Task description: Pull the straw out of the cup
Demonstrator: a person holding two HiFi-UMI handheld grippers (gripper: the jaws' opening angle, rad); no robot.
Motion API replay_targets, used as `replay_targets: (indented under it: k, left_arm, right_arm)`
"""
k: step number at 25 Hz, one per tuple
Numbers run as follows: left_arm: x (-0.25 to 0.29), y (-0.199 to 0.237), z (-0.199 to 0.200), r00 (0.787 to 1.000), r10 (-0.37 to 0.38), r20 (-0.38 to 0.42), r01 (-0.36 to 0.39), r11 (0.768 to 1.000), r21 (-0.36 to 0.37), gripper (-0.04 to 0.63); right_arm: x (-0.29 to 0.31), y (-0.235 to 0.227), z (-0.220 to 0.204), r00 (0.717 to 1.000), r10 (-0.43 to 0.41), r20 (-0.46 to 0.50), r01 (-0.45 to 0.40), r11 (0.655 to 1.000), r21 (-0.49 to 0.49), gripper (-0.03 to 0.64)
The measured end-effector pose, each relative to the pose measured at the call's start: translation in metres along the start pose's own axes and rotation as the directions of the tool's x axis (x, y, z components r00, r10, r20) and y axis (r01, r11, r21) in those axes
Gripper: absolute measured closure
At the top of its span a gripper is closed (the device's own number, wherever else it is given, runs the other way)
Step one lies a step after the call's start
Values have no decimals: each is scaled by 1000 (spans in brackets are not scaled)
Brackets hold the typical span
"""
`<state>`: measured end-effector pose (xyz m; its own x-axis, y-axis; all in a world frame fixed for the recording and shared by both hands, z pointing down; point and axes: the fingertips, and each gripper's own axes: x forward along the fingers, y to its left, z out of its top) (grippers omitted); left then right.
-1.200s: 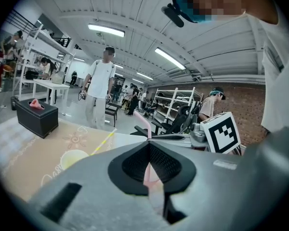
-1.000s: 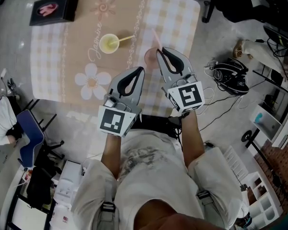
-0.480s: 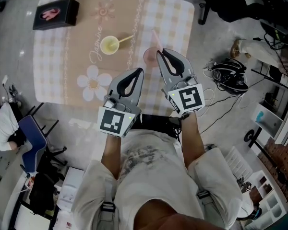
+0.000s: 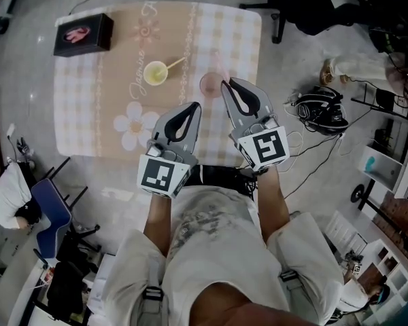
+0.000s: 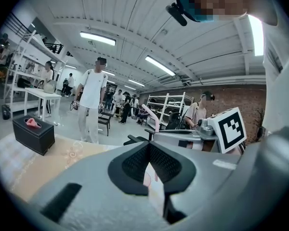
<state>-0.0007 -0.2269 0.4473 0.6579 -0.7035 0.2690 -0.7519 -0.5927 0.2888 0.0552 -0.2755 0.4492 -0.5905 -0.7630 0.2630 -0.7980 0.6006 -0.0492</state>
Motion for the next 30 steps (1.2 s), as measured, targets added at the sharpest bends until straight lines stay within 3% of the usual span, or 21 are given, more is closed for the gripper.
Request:
replay_targets:
  k: [5, 30]
  left_arm:
    - [-8, -5, 9, 999, -19, 44, 18, 1000, 17, 591]
    - [-51, -28, 23, 994, -87, 66, 82, 994, 75, 591]
  right_arm:
    - [-13, 9, 8, 1000, -9, 13, 9, 1000, 0, 580]
    - [-82, 56, 19, 998, -67, 18, 66, 997, 31, 585]
